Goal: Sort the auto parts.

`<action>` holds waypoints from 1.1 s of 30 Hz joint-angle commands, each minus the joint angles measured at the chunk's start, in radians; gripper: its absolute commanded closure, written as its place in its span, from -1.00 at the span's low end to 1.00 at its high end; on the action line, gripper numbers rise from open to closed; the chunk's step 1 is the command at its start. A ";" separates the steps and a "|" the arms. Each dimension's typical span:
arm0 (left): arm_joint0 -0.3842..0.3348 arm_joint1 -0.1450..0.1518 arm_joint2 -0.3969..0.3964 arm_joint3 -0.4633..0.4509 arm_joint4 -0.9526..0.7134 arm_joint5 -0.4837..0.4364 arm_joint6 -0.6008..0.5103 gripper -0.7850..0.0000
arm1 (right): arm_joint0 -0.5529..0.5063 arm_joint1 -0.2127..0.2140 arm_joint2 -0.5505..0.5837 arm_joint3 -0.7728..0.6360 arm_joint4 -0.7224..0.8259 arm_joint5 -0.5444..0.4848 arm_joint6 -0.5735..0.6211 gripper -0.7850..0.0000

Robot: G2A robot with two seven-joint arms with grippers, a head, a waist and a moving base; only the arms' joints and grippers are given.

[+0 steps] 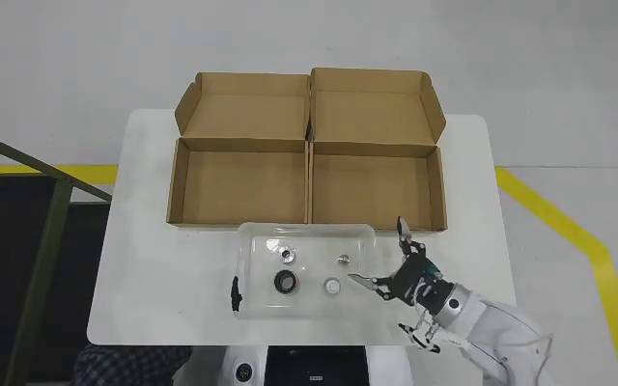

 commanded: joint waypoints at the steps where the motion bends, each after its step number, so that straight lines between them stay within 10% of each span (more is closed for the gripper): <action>1: 0.000 0.000 0.000 0.000 0.000 0.000 0.000 -1.00 | 0.006 0.002 -0.015 -0.006 0.001 -0.019 0.026 -1.00; 33: 0.000 0.000 0.000 0.000 0.000 0.000 0.000 -1.00 | 0.159 0.032 -0.211 0.104 0.120 -0.138 0.382 -0.92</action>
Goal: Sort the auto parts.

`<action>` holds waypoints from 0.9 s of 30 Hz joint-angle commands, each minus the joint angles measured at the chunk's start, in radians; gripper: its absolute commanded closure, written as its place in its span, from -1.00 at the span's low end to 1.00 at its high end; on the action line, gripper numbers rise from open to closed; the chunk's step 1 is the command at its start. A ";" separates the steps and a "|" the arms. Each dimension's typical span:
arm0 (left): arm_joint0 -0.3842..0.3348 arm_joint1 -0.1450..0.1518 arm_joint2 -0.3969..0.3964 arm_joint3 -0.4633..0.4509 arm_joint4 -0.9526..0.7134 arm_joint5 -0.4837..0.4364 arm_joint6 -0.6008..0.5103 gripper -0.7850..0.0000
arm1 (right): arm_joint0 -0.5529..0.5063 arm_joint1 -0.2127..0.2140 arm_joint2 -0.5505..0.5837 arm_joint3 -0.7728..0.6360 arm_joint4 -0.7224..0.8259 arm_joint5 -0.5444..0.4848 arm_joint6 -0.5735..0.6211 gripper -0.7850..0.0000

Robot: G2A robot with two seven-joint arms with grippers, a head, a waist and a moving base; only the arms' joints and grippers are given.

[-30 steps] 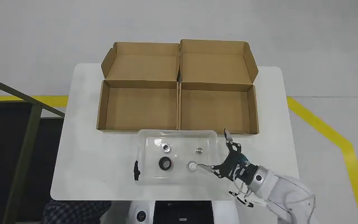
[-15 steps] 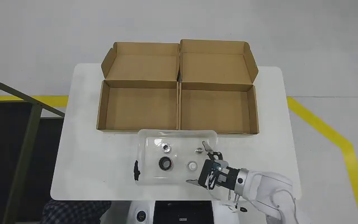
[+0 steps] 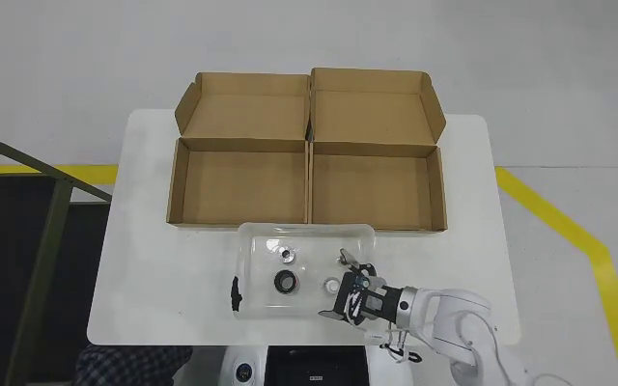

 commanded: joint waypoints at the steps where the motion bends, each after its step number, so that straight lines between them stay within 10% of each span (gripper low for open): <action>1: 0.000 0.000 0.000 0.000 0.000 0.000 0.000 -1.00 | 0.002 0.002 0.000 0.006 0.005 -0.004 0.004 -0.90; 27: 0.000 0.000 0.000 0.000 0.000 0.000 0.000 -1.00 | 0.038 0.028 -0.040 0.076 0.027 0.036 0.020 0.07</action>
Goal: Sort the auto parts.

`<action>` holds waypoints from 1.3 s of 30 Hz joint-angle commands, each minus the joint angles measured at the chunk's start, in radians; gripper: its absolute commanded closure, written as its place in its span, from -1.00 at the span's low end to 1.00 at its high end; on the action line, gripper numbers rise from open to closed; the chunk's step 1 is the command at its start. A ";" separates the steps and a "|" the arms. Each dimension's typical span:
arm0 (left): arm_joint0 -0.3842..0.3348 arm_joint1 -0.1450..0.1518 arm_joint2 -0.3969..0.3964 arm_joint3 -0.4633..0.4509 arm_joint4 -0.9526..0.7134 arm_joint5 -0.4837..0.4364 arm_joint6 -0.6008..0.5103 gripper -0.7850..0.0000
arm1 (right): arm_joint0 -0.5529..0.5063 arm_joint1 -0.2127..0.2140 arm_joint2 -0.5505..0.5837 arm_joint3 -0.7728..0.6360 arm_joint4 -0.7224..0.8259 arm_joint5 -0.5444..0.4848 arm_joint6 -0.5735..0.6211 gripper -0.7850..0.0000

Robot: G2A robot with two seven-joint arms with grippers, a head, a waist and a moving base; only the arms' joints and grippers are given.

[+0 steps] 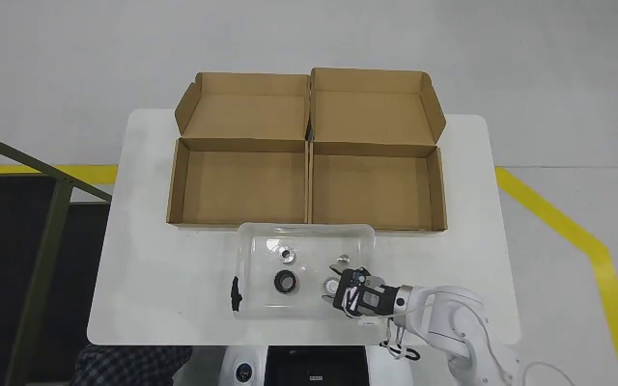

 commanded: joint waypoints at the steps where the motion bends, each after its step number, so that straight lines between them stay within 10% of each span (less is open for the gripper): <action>1: 0.000 0.000 0.000 0.000 0.000 0.000 0.000 -1.00 | 0.002 0.001 -0.003 0.002 0.001 0.002 0.000 0.11; 3: 0.000 0.000 0.000 0.000 0.000 0.000 0.000 -1.00 | 0.003 0.003 -0.005 0.003 -0.001 0.005 -0.001 0.25; 6: 0.000 0.000 0.000 0.000 0.000 0.000 0.000 -1.00 | 0.003 0.006 -0.006 0.001 0.000 0.009 -0.006 1.00; 39: 0.000 0.000 0.000 0.000 0.000 0.000 0.000 -1.00 | -0.008 0.029 0.069 -0.055 0.199 0.073 -0.372 1.00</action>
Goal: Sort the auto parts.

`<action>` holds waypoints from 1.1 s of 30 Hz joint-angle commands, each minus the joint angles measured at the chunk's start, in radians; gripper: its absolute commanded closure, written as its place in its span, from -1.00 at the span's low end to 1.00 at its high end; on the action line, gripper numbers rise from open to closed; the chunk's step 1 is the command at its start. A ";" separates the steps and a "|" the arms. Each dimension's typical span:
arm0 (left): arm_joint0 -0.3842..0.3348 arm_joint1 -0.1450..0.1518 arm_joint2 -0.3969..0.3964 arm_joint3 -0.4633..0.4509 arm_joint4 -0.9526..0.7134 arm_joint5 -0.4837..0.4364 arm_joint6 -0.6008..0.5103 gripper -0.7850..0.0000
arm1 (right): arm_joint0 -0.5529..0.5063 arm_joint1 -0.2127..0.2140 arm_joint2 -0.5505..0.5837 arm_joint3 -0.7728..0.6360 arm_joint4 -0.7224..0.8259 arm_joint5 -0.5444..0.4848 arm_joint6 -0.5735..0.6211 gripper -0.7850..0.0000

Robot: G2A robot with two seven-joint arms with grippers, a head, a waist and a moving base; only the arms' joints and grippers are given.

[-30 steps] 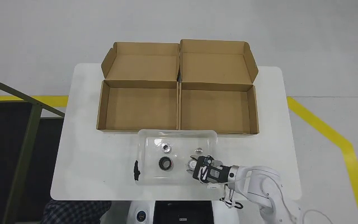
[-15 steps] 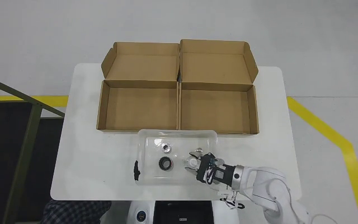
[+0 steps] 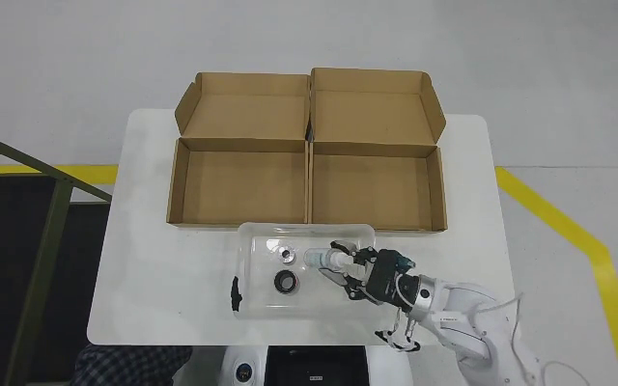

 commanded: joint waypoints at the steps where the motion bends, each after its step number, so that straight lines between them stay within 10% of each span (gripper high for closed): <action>1: 0.000 0.000 0.000 0.000 0.000 0.000 0.000 -1.00 | 0.004 0.000 0.005 0.004 0.027 0.006 -0.010 1.00; 33: 0.000 0.000 0.000 0.000 0.000 0.000 0.000 -1.00 | 0.160 -0.010 0.016 -0.038 0.423 0.100 -0.077 1.00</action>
